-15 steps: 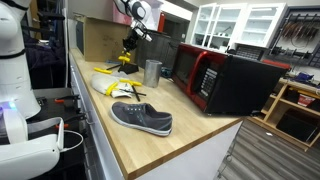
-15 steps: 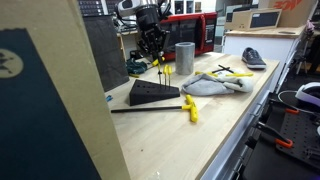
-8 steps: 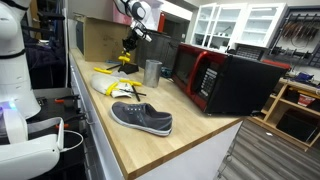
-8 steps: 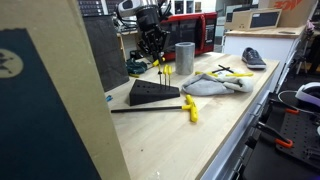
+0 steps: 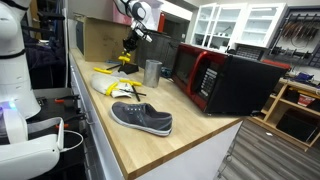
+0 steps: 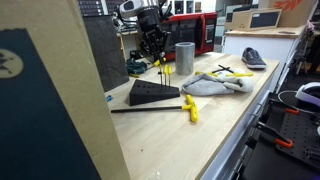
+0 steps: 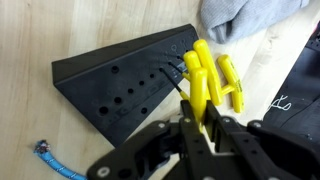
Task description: Put the thing into the cylinder then on the stand
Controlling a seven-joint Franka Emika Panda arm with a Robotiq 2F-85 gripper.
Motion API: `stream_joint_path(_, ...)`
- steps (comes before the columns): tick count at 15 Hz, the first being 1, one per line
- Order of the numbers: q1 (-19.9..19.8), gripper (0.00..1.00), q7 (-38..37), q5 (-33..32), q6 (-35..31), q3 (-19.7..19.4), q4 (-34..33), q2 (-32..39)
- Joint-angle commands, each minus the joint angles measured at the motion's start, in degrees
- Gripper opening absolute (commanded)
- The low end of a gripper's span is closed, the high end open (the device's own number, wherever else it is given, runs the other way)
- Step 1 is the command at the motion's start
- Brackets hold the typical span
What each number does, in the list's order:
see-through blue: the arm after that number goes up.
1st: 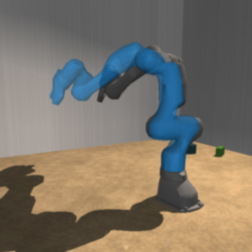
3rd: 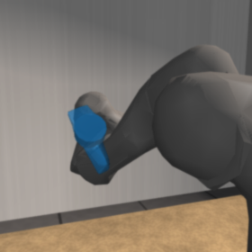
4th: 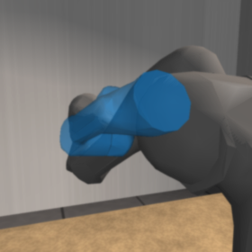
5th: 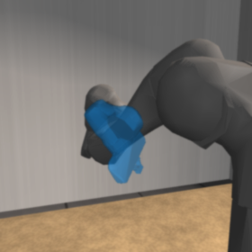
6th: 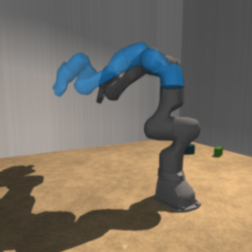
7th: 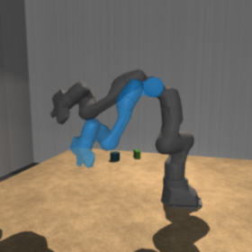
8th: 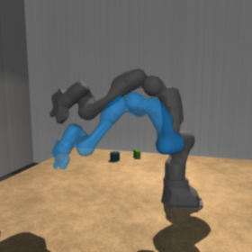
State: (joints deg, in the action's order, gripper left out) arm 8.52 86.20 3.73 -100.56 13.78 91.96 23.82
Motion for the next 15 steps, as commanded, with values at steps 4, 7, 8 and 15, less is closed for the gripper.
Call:
stream_joint_path(4,0.0,0.04,0.0,-0.6,-1.3,-0.2,1.5,-1.5)
stream_joint_path(7,0.3,0.04,-0.1,-0.8,-1.8,-0.1,1.4,-1.4)
stream_joint_path(8,0.4,0.04,-0.2,-0.9,-2.2,-0.1,1.4,-1.4)
stream_joint_path(15,0.2,0.04,-0.1,0.2,-1.8,0.2,1.4,-1.2)
